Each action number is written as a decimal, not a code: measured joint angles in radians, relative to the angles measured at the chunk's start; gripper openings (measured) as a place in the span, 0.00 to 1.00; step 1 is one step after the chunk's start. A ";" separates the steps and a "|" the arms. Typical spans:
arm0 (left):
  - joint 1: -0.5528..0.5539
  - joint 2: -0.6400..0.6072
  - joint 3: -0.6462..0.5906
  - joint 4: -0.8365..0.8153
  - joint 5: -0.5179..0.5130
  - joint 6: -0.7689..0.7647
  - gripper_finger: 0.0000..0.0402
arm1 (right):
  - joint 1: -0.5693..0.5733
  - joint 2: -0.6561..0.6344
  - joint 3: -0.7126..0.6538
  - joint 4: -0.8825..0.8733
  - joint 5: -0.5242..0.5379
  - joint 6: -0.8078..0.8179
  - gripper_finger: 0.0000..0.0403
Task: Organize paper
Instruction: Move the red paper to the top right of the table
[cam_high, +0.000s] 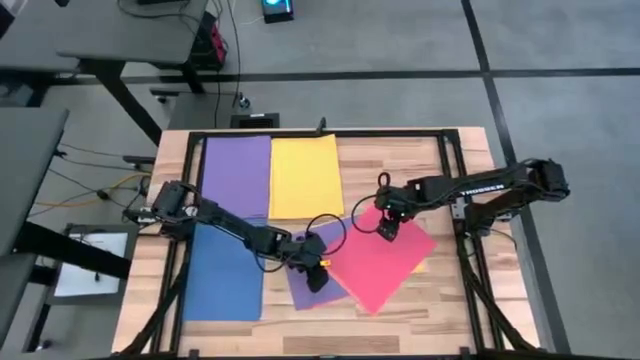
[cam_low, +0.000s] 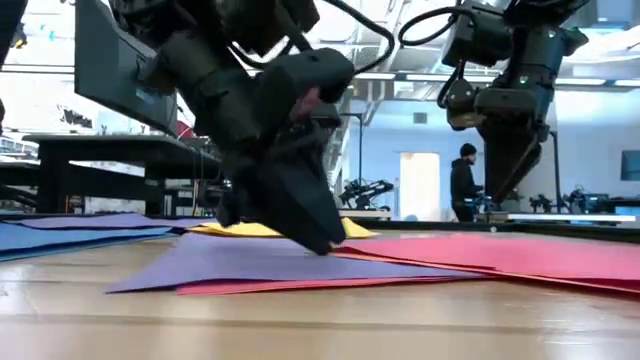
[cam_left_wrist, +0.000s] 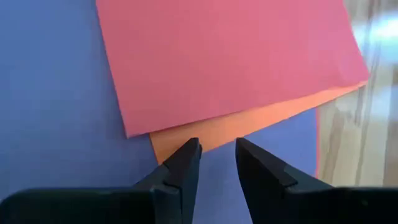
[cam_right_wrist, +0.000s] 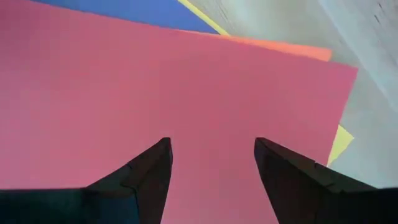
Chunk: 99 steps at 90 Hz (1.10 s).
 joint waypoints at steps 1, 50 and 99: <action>0.000 0.001 0.000 0.001 0.000 -0.001 0.22 | 0.000 0.000 0.000 0.000 0.000 0.000 0.54; -0.036 -0.001 0.002 -0.110 0.003 -0.055 0.23 | 0.011 0.001 -0.105 0.012 -0.025 0.113 0.54; -0.067 0.001 -0.001 -0.144 0.019 -0.115 0.23 | -0.116 0.029 -0.157 -0.117 0.252 -0.082 0.54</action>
